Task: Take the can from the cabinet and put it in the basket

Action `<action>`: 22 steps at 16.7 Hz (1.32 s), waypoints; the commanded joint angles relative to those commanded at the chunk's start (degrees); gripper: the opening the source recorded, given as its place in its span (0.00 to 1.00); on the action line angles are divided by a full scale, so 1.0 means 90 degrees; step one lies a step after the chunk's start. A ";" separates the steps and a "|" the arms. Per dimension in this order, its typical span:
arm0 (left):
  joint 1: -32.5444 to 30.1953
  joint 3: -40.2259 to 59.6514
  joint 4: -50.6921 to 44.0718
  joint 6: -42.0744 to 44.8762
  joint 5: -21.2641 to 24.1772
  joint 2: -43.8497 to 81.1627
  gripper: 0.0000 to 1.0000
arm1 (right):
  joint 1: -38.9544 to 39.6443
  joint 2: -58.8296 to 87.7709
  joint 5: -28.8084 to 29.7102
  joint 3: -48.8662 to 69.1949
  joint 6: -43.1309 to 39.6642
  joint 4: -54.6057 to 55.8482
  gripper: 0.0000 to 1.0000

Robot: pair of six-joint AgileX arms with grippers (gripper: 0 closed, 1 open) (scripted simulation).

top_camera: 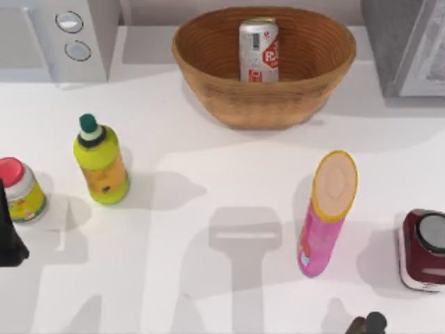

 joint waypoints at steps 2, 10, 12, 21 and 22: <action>0.0000 0.0000 0.0000 0.0000 0.0000 0.0000 1.00 | 0.0000 0.0000 0.0000 0.0000 0.0000 0.0000 1.00; 0.0000 0.0000 0.0000 0.0000 0.0000 0.0000 1.00 | -0.0080 -0.0094 -0.0090 0.1308 -0.0006 -0.1379 1.00; 0.0000 0.0000 0.0000 0.0000 0.0000 0.0000 1.00 | -0.0130 -0.0163 -0.0140 0.2128 -0.0007 -0.2319 1.00; 0.0000 0.0000 0.0000 0.0000 0.0000 0.0000 1.00 | -0.0197 -0.0825 -0.0217 0.6553 -0.0006 -0.7642 1.00; 0.0000 0.0000 0.0000 0.0000 0.0000 0.0000 1.00 | -0.0186 -0.0916 -0.0207 0.6990 -0.0005 -0.8160 1.00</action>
